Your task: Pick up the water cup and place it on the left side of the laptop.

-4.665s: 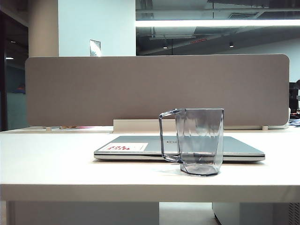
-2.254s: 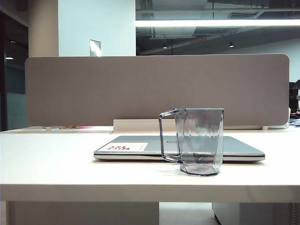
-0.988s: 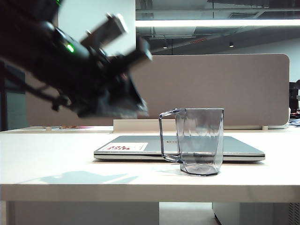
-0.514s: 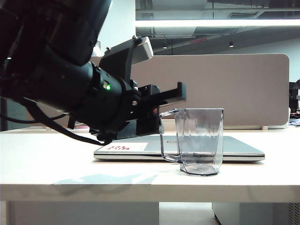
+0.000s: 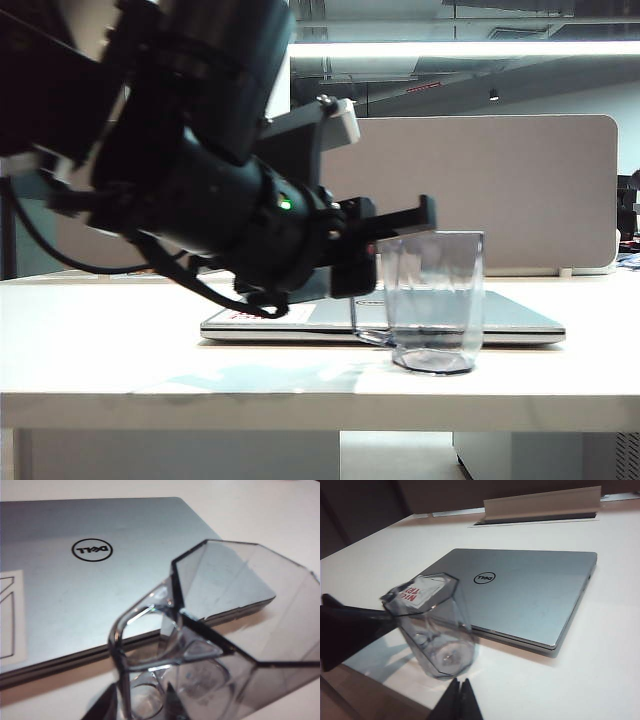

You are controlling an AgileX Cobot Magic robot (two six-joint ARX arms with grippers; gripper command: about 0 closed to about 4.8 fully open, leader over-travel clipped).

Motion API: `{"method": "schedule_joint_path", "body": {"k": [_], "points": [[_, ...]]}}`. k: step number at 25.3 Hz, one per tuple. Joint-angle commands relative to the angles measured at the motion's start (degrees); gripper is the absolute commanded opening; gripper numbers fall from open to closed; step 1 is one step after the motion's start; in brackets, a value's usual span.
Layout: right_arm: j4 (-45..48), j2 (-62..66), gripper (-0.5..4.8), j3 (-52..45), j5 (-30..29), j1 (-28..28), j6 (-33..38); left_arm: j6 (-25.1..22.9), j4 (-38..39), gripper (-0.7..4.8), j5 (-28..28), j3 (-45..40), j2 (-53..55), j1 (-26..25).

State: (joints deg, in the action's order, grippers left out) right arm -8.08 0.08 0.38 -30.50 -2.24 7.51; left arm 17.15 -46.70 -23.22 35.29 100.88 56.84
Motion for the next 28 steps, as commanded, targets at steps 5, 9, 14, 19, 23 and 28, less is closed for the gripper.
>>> {"method": "schedule_joint_path", "body": {"k": [5,9,14,19,23,28], "points": [[0.61,-0.09,-0.01,-0.22,-0.76,0.04,0.04,-0.87,-0.57,1.17,-2.43,3.21,4.07,0.07],[0.61,-0.09,-0.01,-0.22,-1.05,0.04,0.04,-0.85,-1.88,1.17,-6.51,3.21,4.04,0.07],[0.61,-0.09,-0.01,-0.22,-1.40,0.04,0.04,-0.87,-3.48,1.17,-6.34,3.56,4.20,0.04],[0.59,-0.09,-0.01,-0.22,-1.40,0.04,0.04,-0.85,-3.58,1.17,-6.29,3.93,4.66,-0.50],[0.59,-0.09,-0.01,-0.22,-1.42,0.04,0.04,-0.83,-3.74,1.15,-5.88,4.13,4.92,-1.97],[0.59,-0.09,-0.01,-0.22,-1.42,0.04,0.04,-0.87,-3.80,0.79,-3.69,5.03,5.68,-2.40]]}}
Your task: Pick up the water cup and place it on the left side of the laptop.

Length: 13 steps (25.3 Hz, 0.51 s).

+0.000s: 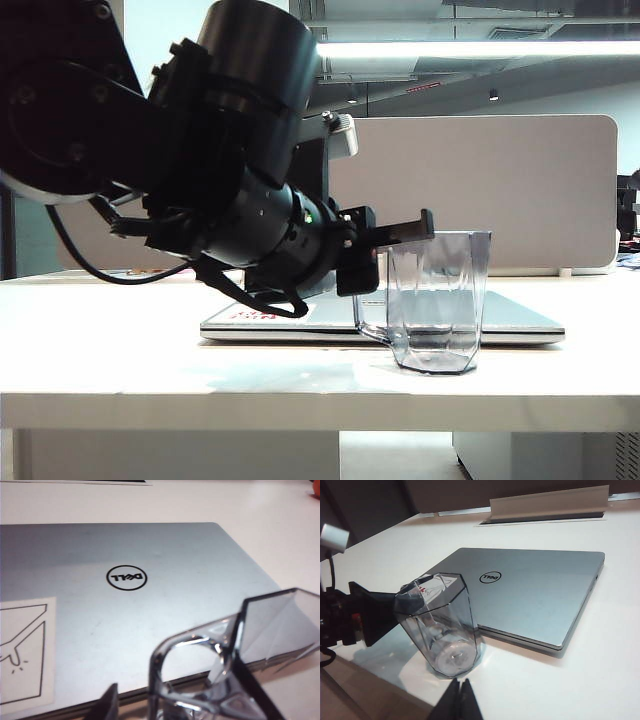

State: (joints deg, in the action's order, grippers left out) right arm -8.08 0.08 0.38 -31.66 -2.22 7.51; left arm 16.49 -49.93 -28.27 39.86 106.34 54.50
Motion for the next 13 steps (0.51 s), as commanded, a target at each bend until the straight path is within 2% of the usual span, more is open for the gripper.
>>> {"method": "schedule_joint_path", "body": {"k": [1,5,7,11,13], "points": [[0.59,-0.09,-0.01,-0.22,-0.24,0.02,0.04,-0.22,-0.57,0.77,1.51,0.72,0.39,-0.07],[0.59,-0.09,-0.01,-0.22,-0.42,0.02,0.04,-0.68,-0.37,0.70,2.82,2.03,1.42,-0.07],[0.59,-0.09,-0.01,-0.22,-0.46,0.02,0.07,-1.75,-0.37,0.14,2.82,2.23,1.42,-0.02],[0.59,-0.09,-0.01,-0.22,-0.44,0.02,0.04,-1.84,-0.39,0.14,2.78,2.23,1.40,-0.09],[0.59,-0.09,-0.01,-0.22,-0.44,0.02,0.04,-2.93,-0.44,-0.07,2.84,2.23,1.38,-0.04]]}}
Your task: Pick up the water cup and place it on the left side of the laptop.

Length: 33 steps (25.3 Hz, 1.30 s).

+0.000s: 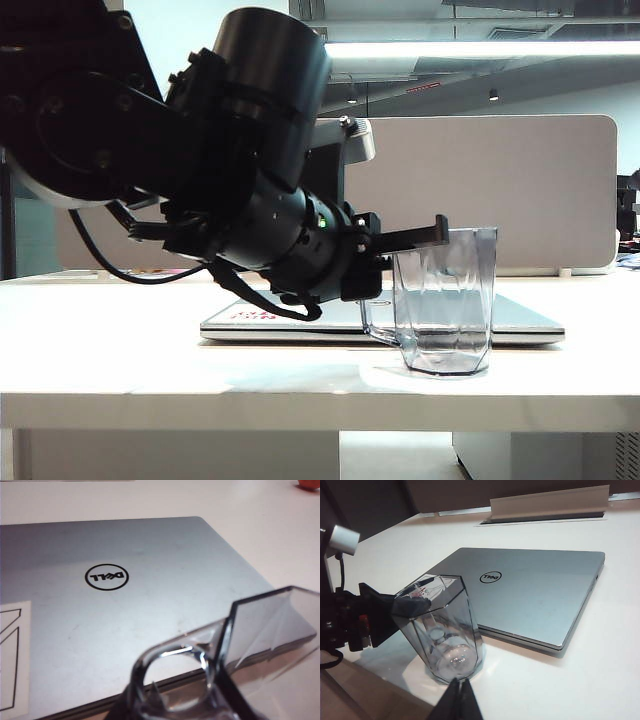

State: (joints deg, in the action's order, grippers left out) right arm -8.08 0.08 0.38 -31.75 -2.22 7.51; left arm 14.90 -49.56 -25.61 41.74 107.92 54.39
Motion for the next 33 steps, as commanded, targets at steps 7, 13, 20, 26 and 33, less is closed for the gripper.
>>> {"method": "schedule_joint_path", "body": {"k": [7,13,20,26,33], "points": [[0.59,-0.09,-0.01,-0.22,-0.33,0.02,0.04,-7.48,1.01,-0.06,0.42,0.33,-4.81,0.09],[0.59,-0.09,-0.01,-0.22,-0.33,0.02,0.04,-7.85,7.17,-0.06,0.35,0.33,-13.73,-0.81],[0.59,-0.09,-0.01,-0.22,-0.33,0.02,0.04,-8.04,19.17,-0.06,3.04,0.33,-25.33,-11.13],[0.59,-0.09,-0.01,-0.22,-0.33,0.00,0.02,-8.46,23.23,-0.06,6.64,0.33,-27.32,-21.53],[0.59,-0.09,-0.01,-0.22,0.00,0.00,0.02,-8.41,25.00,-0.06,11.82,0.31,-25.68,-33.09]]}}
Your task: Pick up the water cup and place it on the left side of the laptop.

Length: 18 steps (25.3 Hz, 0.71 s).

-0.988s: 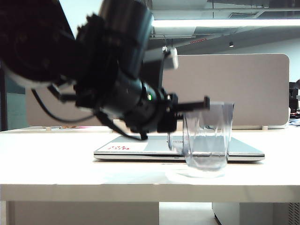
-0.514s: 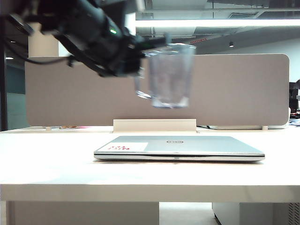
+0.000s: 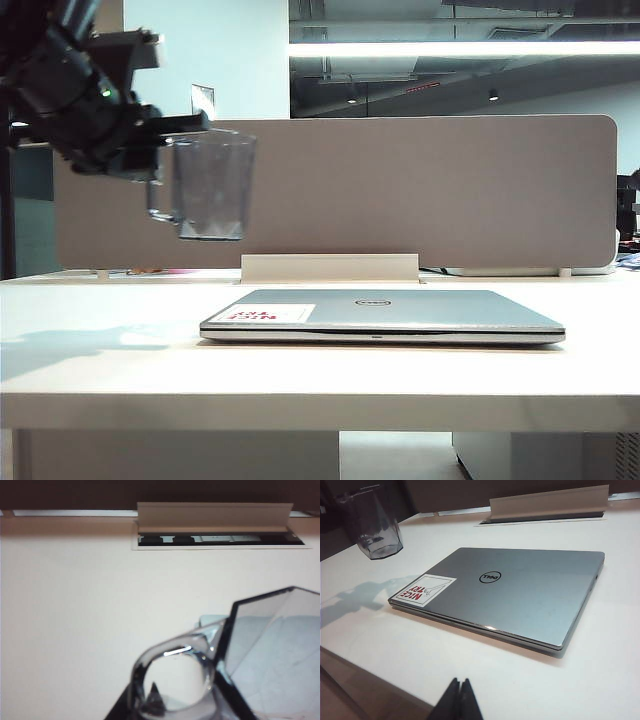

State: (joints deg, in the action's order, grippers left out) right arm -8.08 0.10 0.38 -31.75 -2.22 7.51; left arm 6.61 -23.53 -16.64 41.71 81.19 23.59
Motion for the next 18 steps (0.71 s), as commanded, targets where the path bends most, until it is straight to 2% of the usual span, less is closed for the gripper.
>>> {"method": "schedule_joint_path", "body": {"k": [1,4,9,18], "points": [[0.59,-0.11,-0.01,-0.22,0.09,0.00,0.02,-0.15,-1.11,-0.06,3.82,0.33,1.73,-3.17],[0.59,-0.11,-0.01,-0.22,0.07,0.00,0.02,-0.17,-2.60,-0.06,4.48,0.33,5.53,-5.18],[0.59,-0.11,-0.01,-0.22,0.07,0.00,0.02,-0.22,-9.16,-0.06,4.98,0.33,11.74,-5.46],[0.59,-0.11,-0.01,-0.22,0.11,0.00,0.00,-2.14,-9.35,-0.06,3.39,0.33,13.59,-5.51]]}}
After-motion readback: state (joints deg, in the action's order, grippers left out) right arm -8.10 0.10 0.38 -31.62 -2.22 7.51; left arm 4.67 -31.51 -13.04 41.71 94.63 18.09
